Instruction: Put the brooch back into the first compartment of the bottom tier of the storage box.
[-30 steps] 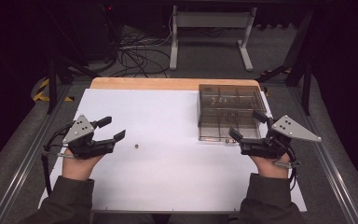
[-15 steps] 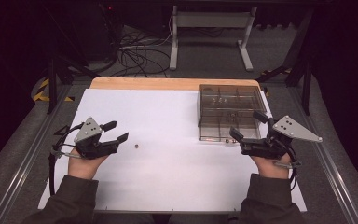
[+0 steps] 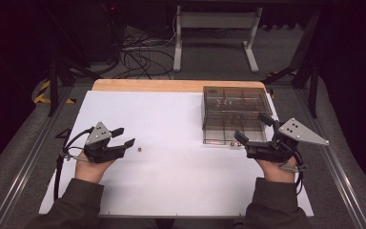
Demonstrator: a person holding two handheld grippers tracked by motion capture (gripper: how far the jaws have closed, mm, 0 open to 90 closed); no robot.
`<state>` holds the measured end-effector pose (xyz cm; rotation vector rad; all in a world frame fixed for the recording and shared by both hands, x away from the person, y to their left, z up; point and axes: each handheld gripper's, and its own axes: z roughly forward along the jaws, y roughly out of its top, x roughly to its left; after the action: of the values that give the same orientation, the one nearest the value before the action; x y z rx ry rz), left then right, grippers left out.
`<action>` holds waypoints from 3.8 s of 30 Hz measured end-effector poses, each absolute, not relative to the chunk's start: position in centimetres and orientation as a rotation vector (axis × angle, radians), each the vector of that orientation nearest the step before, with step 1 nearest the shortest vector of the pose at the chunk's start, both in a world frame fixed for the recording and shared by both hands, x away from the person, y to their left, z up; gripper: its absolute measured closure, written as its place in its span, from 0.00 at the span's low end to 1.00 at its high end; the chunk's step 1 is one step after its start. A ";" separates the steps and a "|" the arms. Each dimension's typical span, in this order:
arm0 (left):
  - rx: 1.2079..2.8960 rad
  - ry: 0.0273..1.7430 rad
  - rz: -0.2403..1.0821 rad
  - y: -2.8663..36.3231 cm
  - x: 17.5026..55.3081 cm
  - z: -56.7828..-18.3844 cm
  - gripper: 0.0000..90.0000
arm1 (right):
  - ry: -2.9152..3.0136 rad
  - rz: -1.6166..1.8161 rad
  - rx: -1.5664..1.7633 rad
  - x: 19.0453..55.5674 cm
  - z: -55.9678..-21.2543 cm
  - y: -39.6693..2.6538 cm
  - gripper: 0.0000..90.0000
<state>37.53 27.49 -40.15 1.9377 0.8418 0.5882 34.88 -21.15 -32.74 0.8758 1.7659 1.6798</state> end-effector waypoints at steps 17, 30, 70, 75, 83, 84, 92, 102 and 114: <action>2.011 0.890 0.578 26.9 38.8 -41.9 0.52 | 1.767 1.682 0.895 34.9 -32.8 -21.1 0.01; 2.078 0.917 0.503 26.3 39.7 -43.3 0.61 | 1.768 1.672 0.901 35.0 -32.8 -21.1 0.01; 2.176 1.013 0.426 24.1 41.4 -45.9 0.83 | 1.770 1.665 0.913 35.0 -32.8 -21.1 0.01; 2.183 1.008 0.452 24.0 41.2 -45.9 0.86 | 1.769 1.666 0.912 35.0 -32.8 -21.1 0.01; 2.188 0.988 0.486 23.8 41.0 -45.9 0.88 | 1.770 1.665 0.910 34.9 -32.7 -21.1 0.01; 2.186 0.984 0.498 23.9 41.0 -45.8 0.88 | 1.772 1.664 0.909 34.9 -32.7 -21.1 0.01; 2.173 0.975 0.496 23.8 40.9 -45.6 0.89 | 1.769 1.667 0.909 34.9 -32.7 -21.1 0.01; 2.138 0.975 0.492 24.2 40.9 -45.2 0.89 | 1.769 1.669 0.913 35.0 -32.8 -21.1 0.01; 2.131 0.936 0.505 23.4 40.2 -44.5 0.89 | 1.775 1.666 0.914 35.0 -32.8 -21.1 0.01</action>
<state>40.18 23.37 -44.46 2.1310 0.9357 0.5046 35.03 -21.11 -32.85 0.9141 1.7751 1.6658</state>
